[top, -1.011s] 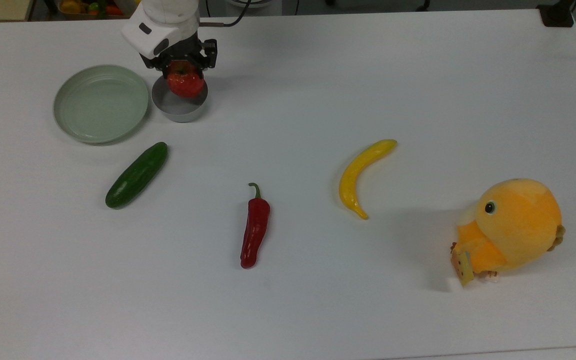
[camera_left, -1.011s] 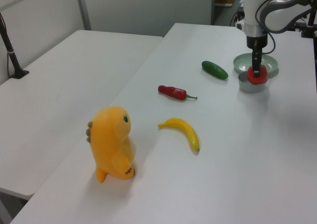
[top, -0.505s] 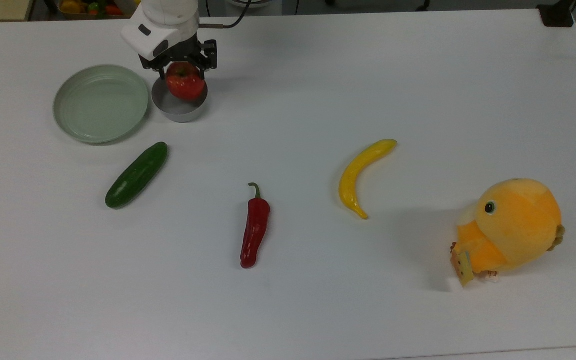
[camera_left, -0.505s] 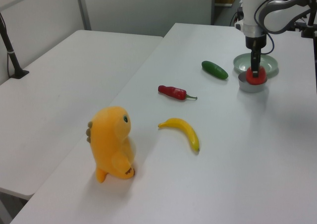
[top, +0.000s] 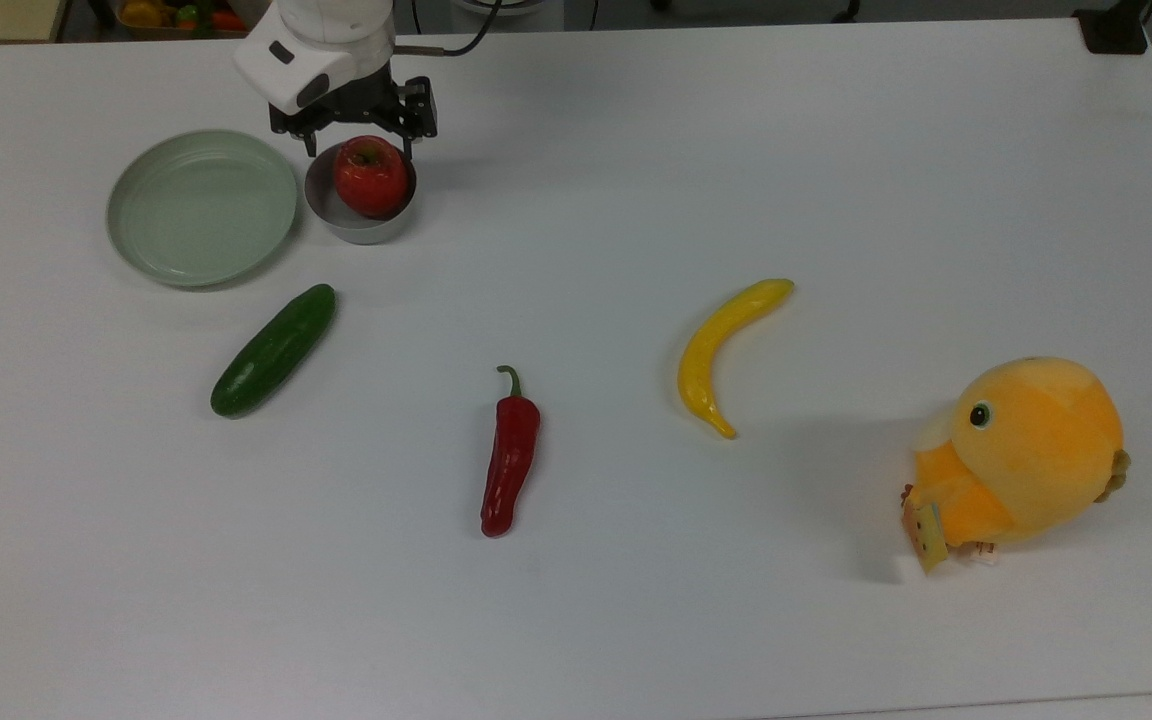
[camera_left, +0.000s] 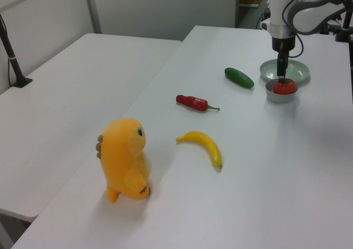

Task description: Put the red apple in the bowl

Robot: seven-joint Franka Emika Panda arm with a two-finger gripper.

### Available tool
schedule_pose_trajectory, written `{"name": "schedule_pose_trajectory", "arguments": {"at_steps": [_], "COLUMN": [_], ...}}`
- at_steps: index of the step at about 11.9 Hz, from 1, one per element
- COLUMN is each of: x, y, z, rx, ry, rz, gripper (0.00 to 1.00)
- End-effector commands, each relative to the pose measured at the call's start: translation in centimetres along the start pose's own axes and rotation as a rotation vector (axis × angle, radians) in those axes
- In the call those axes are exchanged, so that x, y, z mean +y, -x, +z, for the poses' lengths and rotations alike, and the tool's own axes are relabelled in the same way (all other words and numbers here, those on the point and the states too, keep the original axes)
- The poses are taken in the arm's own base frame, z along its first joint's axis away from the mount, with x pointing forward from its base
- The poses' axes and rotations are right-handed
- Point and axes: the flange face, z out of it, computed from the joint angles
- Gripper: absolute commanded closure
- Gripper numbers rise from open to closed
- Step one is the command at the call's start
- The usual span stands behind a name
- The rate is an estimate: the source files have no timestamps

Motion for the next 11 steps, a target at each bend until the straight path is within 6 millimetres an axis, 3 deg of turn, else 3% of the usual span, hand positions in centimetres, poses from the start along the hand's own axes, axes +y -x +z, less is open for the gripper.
{"name": "schedule_pose_trajectory", "arguments": {"at_steps": [1,6,9,11], "x": [-0.2,-3.8,-9.8,-12.4], "y": [-1.2,-4.2,-4.6,-3.9], "z": [-4.4,-13.7,-13.7,-12.9], "rx": [0.089,0.254,0.184,0.096], "ry": [-0.048,-0.144,-0.137,-0.118], "rz": [0.198,0.408,0.287,0.151], "gripper": [0.0,0.0,0.0,0.0]}}
